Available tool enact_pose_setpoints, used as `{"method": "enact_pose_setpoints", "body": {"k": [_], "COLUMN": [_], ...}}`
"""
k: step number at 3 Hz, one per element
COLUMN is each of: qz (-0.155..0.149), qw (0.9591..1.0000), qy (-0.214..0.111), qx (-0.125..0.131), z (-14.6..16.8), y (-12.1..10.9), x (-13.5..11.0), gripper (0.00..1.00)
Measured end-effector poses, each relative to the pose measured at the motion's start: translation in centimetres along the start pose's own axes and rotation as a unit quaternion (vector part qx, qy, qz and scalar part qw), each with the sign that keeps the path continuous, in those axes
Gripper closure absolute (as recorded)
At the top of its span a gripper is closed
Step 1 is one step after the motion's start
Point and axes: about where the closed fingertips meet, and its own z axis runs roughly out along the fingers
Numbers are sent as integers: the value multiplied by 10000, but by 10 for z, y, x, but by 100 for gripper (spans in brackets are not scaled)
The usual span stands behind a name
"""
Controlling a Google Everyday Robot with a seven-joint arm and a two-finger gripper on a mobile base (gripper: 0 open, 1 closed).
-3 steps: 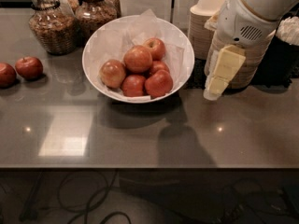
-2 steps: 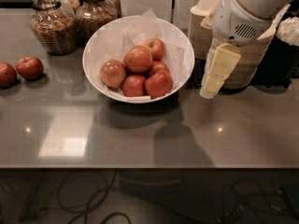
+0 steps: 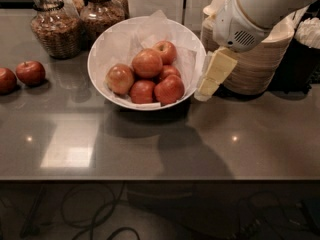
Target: Pick apple from white bowl
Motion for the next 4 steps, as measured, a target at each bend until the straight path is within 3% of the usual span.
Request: {"method": "enact_pose_setpoints", "body": {"k": [1, 2, 3, 4], "qz": [-164, -330, -503, -639], "qw": [9978, 9920, 9856, 9827], "qy": [-640, -1174, -1466, -1473], "qx": [-93, -316, -674, -926], "z": [17, 29, 49, 71], "y": [-10, -17, -17, -17], "x": [-34, -62, -82, -89], "gripper": [0, 0, 0, 0]}}
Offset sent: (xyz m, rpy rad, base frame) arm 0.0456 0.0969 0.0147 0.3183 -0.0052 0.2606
